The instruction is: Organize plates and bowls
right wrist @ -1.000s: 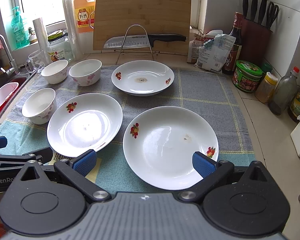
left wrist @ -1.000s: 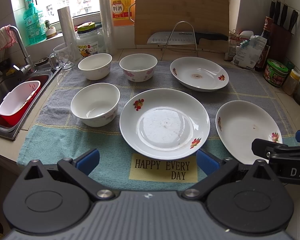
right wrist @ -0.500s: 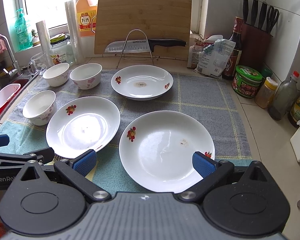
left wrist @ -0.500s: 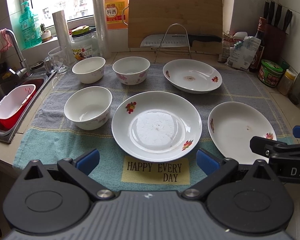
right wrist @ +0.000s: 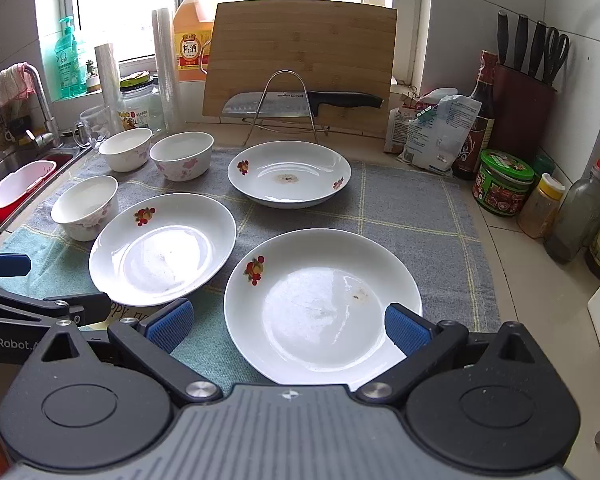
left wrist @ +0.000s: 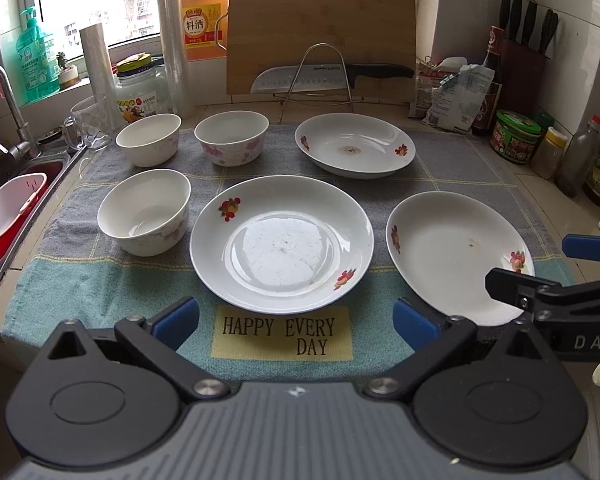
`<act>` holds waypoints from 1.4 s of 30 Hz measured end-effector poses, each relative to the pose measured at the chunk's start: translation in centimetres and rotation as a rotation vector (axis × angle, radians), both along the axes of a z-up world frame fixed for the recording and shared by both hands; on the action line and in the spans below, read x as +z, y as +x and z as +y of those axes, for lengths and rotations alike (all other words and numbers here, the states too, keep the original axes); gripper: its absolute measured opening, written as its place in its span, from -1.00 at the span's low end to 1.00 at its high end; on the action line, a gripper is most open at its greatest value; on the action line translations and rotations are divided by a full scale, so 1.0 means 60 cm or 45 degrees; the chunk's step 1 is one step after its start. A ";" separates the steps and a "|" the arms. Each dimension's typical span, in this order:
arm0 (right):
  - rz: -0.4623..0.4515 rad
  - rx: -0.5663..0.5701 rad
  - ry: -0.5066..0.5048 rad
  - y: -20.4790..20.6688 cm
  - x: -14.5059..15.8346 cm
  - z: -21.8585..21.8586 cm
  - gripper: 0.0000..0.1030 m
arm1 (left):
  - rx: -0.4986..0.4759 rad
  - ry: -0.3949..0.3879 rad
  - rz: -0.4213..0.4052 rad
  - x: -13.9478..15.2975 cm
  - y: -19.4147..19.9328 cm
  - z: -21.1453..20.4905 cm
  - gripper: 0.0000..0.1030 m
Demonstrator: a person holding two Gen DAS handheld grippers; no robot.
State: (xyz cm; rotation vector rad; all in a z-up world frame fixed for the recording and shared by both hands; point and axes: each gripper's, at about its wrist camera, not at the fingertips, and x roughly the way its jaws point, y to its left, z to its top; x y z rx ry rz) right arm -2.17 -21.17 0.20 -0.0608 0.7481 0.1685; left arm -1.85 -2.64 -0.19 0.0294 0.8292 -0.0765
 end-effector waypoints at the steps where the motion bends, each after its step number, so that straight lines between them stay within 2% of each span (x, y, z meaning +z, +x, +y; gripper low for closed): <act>1: -0.004 0.008 0.002 -0.001 -0.004 -0.003 1.00 | -0.003 -0.007 0.006 -0.002 0.000 -0.001 0.99; 14: 0.061 0.088 -0.012 -0.006 -0.118 -0.067 1.00 | -0.053 0.011 0.037 -0.020 -0.004 -0.023 0.98; 19: 0.072 0.103 0.028 0.008 -0.148 -0.077 1.00 | -0.052 -0.010 0.019 -0.019 0.000 -0.029 0.98; 25: 0.051 0.138 0.032 0.018 -0.162 -0.077 1.00 | -0.100 -0.045 0.024 -0.012 0.007 -0.040 0.98; 31: 0.039 0.175 0.018 0.027 -0.175 -0.080 1.00 | -0.159 -0.039 0.029 -0.009 0.015 -0.067 0.98; 35: 0.029 0.247 -0.045 0.028 -0.178 -0.074 1.00 | -0.177 -0.067 0.036 -0.011 0.025 -0.081 0.98; 37: 0.029 0.281 -0.035 0.027 -0.178 -0.075 1.00 | -0.180 -0.059 0.024 -0.010 0.031 -0.086 0.98; 42: -0.001 0.287 -0.027 0.024 -0.181 -0.079 1.00 | -0.265 -0.054 0.016 -0.008 0.059 -0.101 0.99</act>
